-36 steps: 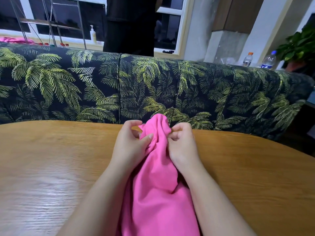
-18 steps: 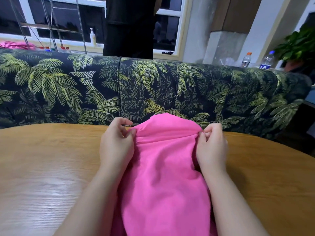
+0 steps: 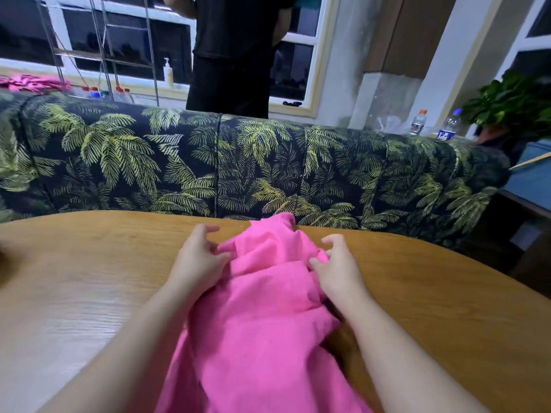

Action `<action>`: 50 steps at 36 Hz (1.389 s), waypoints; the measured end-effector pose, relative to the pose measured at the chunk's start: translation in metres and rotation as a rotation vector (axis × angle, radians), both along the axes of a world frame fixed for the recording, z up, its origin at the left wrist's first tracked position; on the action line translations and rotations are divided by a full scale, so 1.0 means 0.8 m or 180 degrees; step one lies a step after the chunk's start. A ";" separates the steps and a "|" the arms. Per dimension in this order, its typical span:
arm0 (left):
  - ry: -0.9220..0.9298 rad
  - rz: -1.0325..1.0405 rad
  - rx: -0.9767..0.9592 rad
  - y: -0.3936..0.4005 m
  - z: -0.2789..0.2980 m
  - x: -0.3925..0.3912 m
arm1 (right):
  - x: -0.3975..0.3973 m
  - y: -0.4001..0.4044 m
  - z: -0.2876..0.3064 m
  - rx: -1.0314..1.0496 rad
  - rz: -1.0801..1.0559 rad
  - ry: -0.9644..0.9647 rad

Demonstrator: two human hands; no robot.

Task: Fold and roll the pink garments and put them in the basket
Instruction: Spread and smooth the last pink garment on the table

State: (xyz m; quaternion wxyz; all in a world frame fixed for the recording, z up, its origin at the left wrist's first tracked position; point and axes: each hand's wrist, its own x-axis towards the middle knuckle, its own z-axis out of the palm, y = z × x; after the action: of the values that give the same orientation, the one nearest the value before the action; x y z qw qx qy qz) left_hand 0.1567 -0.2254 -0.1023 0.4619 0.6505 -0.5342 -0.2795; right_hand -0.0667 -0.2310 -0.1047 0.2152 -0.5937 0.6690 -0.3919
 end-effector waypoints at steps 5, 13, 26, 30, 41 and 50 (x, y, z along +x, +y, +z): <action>-0.0128 0.0010 -0.0550 0.022 0.042 0.024 | -0.002 0.028 0.048 -0.0294 0.0034 0.0519; -0.0389 0.0399 -0.1107 0.065 0.073 0.036 | 0.006 0.059 0.093 -0.0848 -0.0426 0.0372; -0.0547 -0.0616 0.0320 0.191 -0.025 0.067 | 0.026 0.200 -0.025 0.0425 -0.0001 0.1029; -0.0286 -0.0449 -0.0211 0.219 -0.026 0.053 | 0.030 0.232 -0.024 0.0295 0.0230 0.0955; -0.0291 0.0544 -0.0454 0.251 0.010 0.085 | 0.008 0.302 0.020 0.0207 -0.0069 0.1313; -0.0054 0.0387 0.0423 0.244 -0.015 0.078 | 0.021 0.314 0.037 0.0343 0.0243 0.1398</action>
State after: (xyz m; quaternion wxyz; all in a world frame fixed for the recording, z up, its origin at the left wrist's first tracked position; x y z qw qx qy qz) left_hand 0.2194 -0.0300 -0.1146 0.4293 0.7133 -0.4779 -0.2802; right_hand -0.0497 0.0198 -0.0748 0.1104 -0.6773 0.6968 -0.2085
